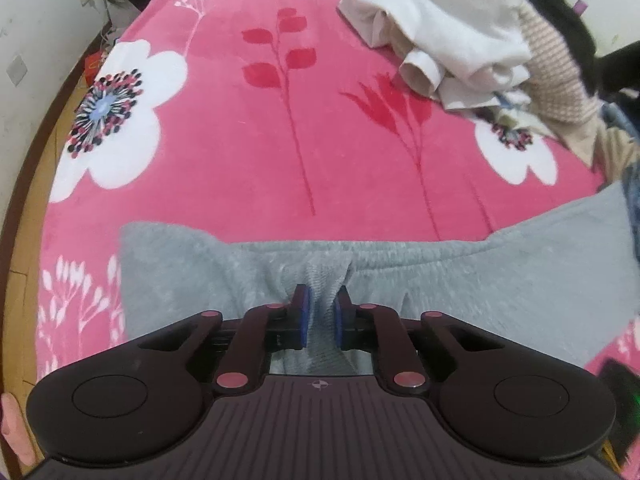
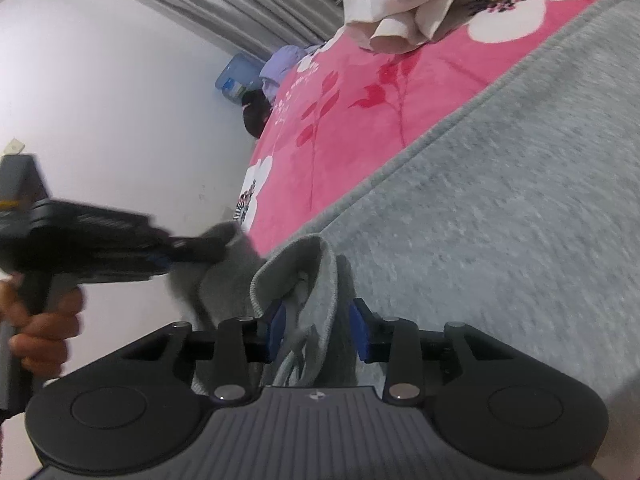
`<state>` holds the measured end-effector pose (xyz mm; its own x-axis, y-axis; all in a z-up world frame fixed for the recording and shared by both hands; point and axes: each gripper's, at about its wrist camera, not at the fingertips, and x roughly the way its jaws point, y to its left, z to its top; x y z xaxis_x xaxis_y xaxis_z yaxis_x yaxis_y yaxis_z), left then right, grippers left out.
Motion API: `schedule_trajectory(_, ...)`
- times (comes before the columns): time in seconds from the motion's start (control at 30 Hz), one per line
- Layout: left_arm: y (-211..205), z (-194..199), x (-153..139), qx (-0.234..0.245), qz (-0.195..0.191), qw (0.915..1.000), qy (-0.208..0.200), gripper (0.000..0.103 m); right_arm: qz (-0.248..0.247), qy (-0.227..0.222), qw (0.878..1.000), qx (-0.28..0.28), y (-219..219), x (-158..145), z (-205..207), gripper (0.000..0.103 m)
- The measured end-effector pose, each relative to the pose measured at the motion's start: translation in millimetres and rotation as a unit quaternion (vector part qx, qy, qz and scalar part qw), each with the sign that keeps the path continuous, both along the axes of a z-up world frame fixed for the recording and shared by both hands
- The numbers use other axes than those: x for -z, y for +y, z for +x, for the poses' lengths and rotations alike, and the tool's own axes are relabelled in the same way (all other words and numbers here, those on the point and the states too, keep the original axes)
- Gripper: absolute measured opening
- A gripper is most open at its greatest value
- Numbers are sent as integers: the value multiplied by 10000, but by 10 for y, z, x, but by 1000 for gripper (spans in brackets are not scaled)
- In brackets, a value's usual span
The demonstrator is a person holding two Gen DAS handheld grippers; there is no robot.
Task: Fold clothes
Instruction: 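Grasp the sweatpants end with the right gripper while the left gripper holds it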
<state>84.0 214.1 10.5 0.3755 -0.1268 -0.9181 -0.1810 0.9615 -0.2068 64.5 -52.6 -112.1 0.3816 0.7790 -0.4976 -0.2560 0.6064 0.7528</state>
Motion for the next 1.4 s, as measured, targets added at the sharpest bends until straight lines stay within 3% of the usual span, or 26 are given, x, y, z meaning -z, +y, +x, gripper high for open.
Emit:
schedule_trajectory(0.1, 88, -147, -130, -3, -243, 9997, -23, 9, -202, -145, 9997, -43, 93, -4, 43, 11)
schedule_trajectory(0.2, 35, -218, -153, 34, -619, 9981, 11, 9, -294, -206, 9994, -25, 132, 5, 76, 10)
schedule_trajectory(0.33, -88, -146, 20, 167, -714, 9972, 130, 9, -130, -441, 9986, 249, -81, -104, -25, 14)
schedule_trajectory(0.47, -42, -75, 129, 84, -789, 9967, 188, 9, 476, -1168, 9919, -131, -334, -342, -235, 44)
schedule_trajectory(0.53, -10, -86, 128, 54, -807, 9965, 197, 9, 611, -1358, 9873, -543, -311, -407, -255, 46)
schedule_trajectory(0.7, 31, -133, 89, 61, -806, 9966, 152, 9, 807, -1284, 9791, -1355, -40, -318, -163, 64)
schedule_trajectory(0.8, 54, -140, 94, 43, -812, 9966, 140, 9, 752, -1333, 9756, -1574, 83, -301, -186, 77)
schedule_trajectory(1.03, 72, -211, 49, 188, -785, 9967, -17, 9, 651, -1842, 9685, -1542, 135, -418, -179, 78)
schedule_trajectory(1.13, 91, -247, 40, 214, -823, 9964, -61, 9, 474, -2044, 9617, -1766, 270, -457, -116, 84)
schedule_trajectory(1.27, 117, -275, 26, 226, -821, 9963, -92, 9, 322, -2078, 9561, -2042, 459, -430, -28, 94)
schedule_trajectory(1.4, 166, -303, 17, 206, -877, 9958, -134, 9, 397, -1984, 9567, -2094, 476, -400, 8, 95)
